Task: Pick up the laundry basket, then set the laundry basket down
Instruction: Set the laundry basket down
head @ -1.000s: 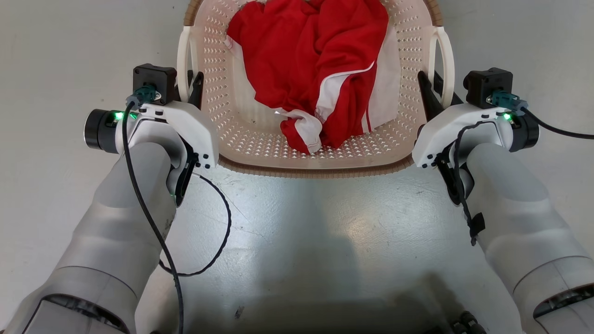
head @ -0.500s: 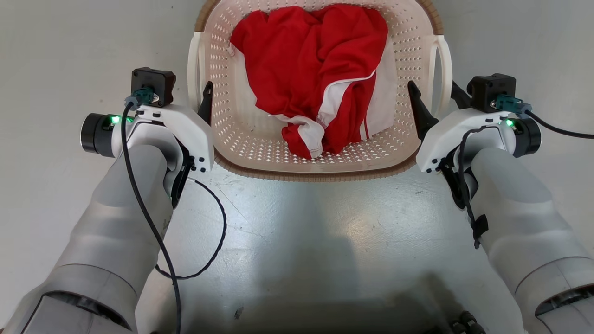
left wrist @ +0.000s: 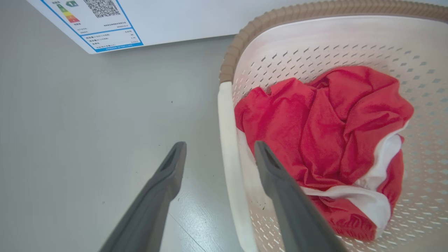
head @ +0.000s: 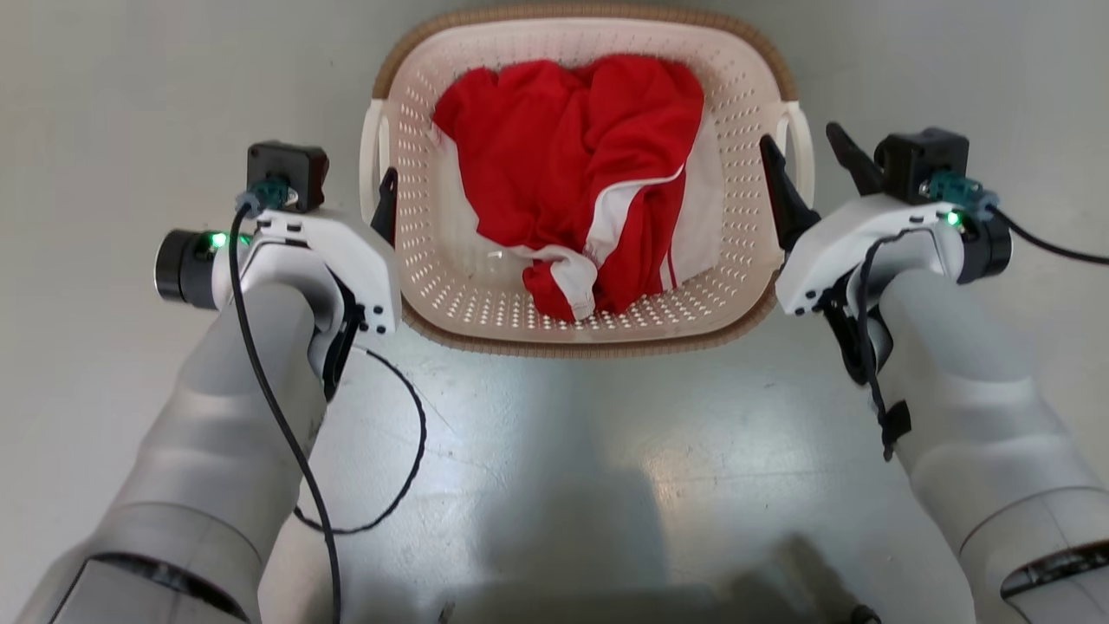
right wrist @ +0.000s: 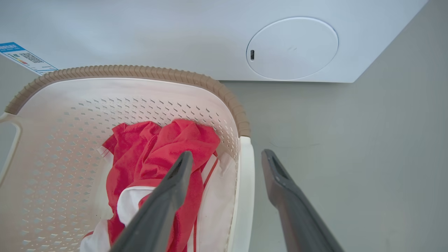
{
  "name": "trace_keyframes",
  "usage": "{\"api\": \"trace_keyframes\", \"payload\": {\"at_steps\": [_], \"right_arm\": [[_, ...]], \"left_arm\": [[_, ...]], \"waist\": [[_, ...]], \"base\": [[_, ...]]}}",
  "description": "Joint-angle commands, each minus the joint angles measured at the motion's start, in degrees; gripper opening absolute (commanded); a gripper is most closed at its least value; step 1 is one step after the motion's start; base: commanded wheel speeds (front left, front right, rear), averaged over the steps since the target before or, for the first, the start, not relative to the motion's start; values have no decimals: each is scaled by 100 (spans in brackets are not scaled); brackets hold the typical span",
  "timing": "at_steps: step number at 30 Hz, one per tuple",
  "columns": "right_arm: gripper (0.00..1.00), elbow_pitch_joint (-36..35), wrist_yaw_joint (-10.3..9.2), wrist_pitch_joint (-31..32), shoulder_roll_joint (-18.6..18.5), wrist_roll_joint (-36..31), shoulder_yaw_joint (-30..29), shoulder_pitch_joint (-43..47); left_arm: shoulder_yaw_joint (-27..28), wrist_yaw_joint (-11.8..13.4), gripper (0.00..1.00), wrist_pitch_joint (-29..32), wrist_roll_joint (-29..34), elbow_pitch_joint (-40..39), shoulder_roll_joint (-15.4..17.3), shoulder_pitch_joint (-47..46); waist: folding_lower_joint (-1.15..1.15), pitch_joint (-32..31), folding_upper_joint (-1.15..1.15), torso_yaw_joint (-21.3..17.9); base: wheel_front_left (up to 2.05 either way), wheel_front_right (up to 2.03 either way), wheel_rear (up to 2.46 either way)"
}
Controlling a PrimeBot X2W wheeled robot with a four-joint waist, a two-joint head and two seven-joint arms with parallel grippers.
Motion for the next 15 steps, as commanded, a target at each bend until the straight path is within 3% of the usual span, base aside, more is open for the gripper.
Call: {"api": "trace_keyframes", "payload": {"at_steps": [1,15], "right_arm": [[100,-133,35,-78,109,-70,15,400],[100,-559,35,-78,109,-576,-561,1066]], "left_arm": [[126,47,100,-28,25,-47,178,271],[731,137,100,-28,93,-1063,248,1213]], "waist": [[0,-176,0,-11],[0,-1351,0,90]], "base": [[0,0,0],[0,0,0]]}}
